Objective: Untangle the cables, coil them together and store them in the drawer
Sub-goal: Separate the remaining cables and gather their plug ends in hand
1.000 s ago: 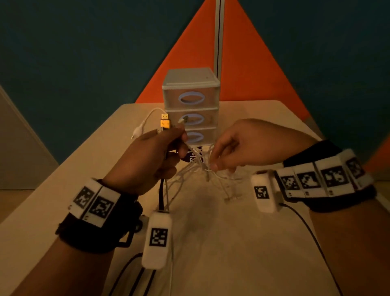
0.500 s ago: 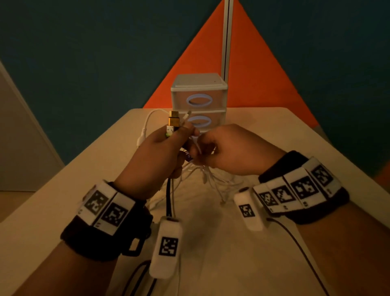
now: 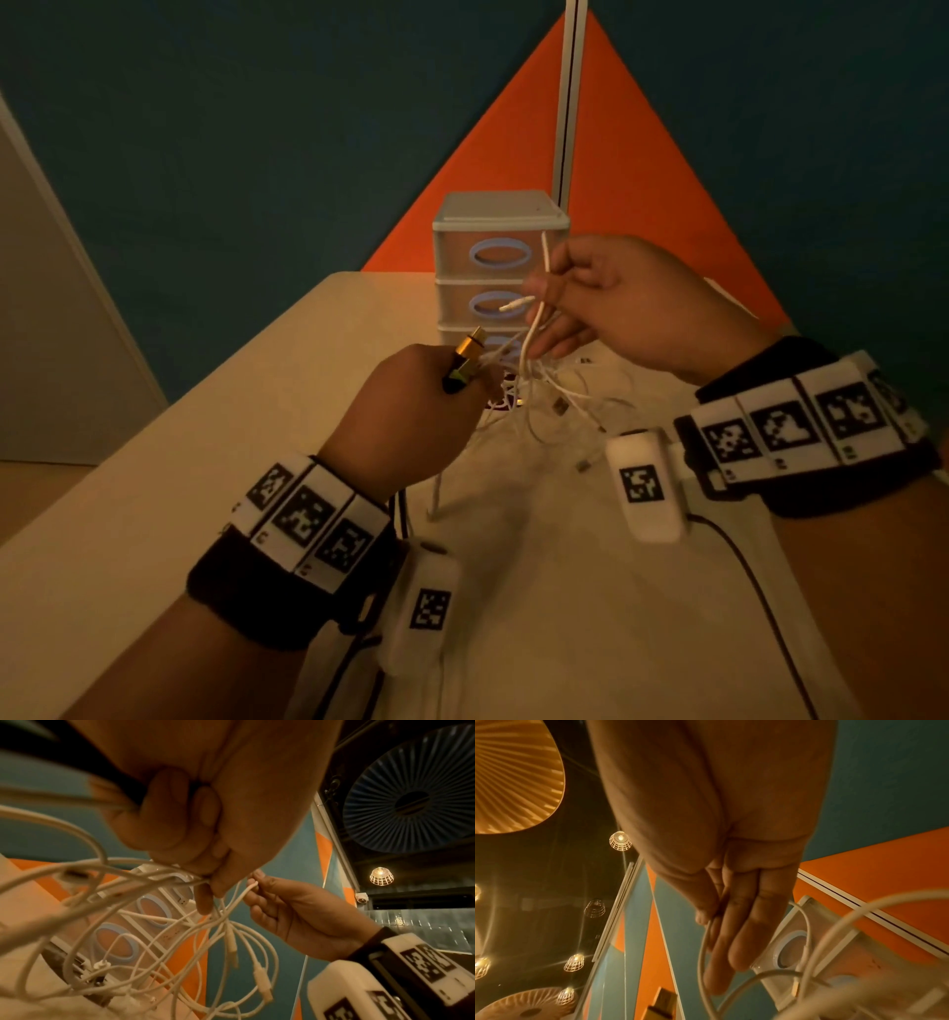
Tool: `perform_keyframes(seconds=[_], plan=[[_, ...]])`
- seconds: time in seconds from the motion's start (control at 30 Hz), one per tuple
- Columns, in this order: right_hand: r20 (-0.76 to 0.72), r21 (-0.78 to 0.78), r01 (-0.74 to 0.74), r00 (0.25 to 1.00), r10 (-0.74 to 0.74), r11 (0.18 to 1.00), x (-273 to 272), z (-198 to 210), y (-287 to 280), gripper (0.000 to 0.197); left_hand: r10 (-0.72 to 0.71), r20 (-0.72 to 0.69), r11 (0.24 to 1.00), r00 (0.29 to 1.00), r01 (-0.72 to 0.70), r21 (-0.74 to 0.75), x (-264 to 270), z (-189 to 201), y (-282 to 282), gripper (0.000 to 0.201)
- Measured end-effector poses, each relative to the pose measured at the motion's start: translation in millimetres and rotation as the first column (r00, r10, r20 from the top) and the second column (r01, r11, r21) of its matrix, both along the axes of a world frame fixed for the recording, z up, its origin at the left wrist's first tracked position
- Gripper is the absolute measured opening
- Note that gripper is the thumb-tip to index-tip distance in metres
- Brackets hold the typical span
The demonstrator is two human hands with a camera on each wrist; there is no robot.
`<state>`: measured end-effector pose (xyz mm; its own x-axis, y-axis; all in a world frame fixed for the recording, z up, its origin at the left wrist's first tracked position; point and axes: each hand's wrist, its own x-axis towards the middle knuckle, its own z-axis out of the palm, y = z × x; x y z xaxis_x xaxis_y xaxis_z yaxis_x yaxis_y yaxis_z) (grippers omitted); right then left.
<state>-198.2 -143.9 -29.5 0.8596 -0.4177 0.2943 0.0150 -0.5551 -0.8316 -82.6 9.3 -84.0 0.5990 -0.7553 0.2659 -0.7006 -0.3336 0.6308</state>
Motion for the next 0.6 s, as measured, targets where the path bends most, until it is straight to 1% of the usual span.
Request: perform_keyframes(seconds=[0.1, 0.2, 0.3, 0.37, 0.43, 0.53, 0.6], plan=[[0.04, 0.098, 0.067, 0.997, -0.071, 0.993, -2.3, 4.3, -6.7, 0.018, 0.025, -0.054, 1.0, 0.998, -0.026, -0.015, -0.7, 2.4, 0.3, 0.036], [0.072, 0.196, 0.066, 0.994, -0.081, 0.978, -5.4, 9.3, -12.0, 0.015, 0.051, -0.039, 0.998, 0.998, -0.051, -0.019, 0.6, 1.8, -0.1, 0.04], [0.101, 0.231, 0.063, 0.991, -0.088, 0.971, -8.6, 13.6, -15.4, 0.017, 0.067, -0.084, 0.997, 0.994, -0.07, -0.036, 1.9, 2.3, 0.5, 0.04], [0.103, 0.221, 0.088, 0.988, -0.113, 0.971, -10.7, 15.2, -16.9, 0.018, 0.076, -0.083, 0.996, 0.994, -0.079, -0.04, 2.0, 3.1, 0.8, 0.042], [0.1, 0.19, 0.148, 0.981, -0.169, 0.971, -12.6, 17.7, -18.1, 0.02, 0.1, -0.066, 0.994, 0.993, -0.103, -0.037, 2.3, 3.4, 0.3, 0.046], [0.086, 0.088, 0.268, 0.958, -0.275, 0.959, -18.7, 23.3, -21.7, 0.022, 0.118, -0.064, 0.992, 0.991, -0.121, -0.041, 3.7, 3.5, -0.5, 0.047], [0.091, -0.049, 0.308, 0.949, -0.303, 0.95, -25.4, 26.6, -26.3, 0.023, 0.121, -0.057, 0.991, 0.991, -0.123, -0.043, 3.5, 4.1, -0.2, 0.046]])
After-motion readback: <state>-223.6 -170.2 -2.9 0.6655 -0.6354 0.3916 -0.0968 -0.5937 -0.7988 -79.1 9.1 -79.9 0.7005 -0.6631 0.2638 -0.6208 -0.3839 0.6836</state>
